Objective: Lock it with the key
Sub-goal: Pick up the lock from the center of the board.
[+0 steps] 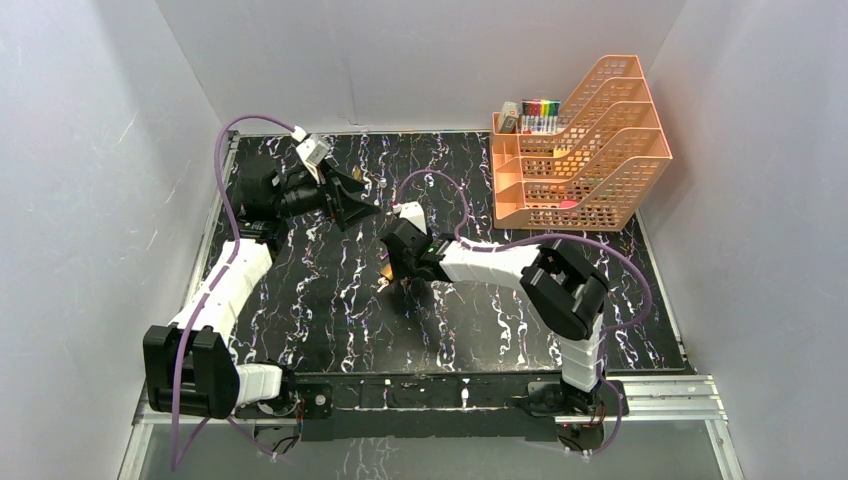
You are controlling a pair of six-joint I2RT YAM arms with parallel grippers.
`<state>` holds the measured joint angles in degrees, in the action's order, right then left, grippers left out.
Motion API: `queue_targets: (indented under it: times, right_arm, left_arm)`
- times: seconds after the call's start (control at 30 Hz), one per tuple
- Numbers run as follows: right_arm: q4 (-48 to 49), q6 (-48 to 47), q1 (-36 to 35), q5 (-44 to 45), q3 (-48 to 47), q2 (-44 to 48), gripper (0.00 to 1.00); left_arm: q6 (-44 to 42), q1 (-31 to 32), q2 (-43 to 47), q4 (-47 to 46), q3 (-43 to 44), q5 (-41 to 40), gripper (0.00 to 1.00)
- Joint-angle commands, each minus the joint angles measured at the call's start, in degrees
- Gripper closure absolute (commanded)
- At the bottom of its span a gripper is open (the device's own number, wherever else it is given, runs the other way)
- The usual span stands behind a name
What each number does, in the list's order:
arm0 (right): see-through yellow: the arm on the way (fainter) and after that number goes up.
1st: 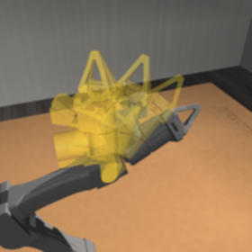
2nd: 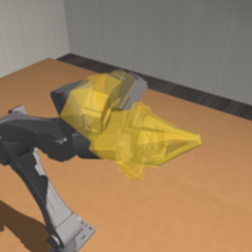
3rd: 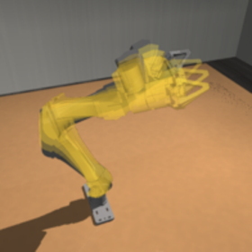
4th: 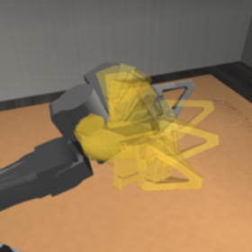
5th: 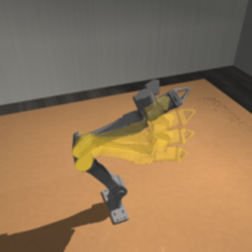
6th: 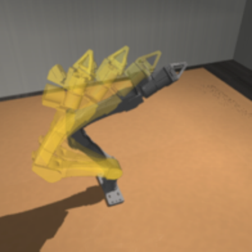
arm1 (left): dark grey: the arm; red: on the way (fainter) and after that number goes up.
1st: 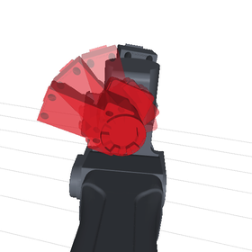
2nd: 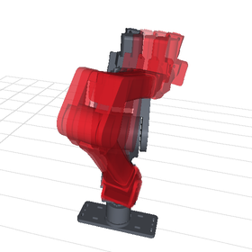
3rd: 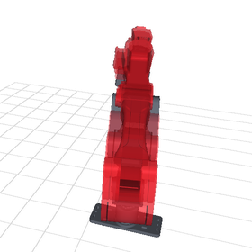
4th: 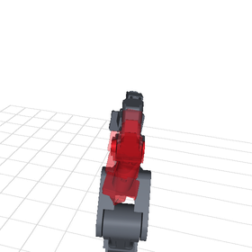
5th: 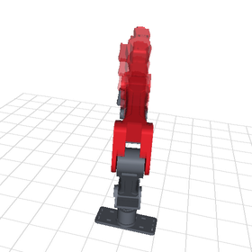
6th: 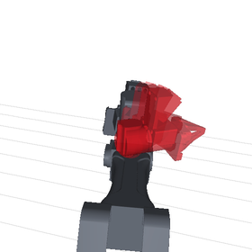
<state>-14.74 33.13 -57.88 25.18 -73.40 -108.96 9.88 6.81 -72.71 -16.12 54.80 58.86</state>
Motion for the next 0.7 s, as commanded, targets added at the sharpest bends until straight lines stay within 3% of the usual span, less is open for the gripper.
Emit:
queue_targets:
  times: [0.0, 0.4, 0.67]
  right_arm:
    - [-0.99, 1.27, -0.44, 0.87, -3.43, -1.09, 0.36]
    - [0.16, 0.51, -0.46, 1.09, -2.65, -3.45, 0.47]
    - [0.14, -0.73, -0.44, 0.95, -4.15, -5.69, 0.47]
  left_arm:
    - [0.91, -0.22, -0.33, 0.17, 2.76, -3.43, 0.02]
    - [0.19, -0.22, -1.82, 2.35, 3.87, -3.17, 0.02]
    - [-0.27, -0.22, -2.37, 3.17, 4.11, -3.22, 0.02]
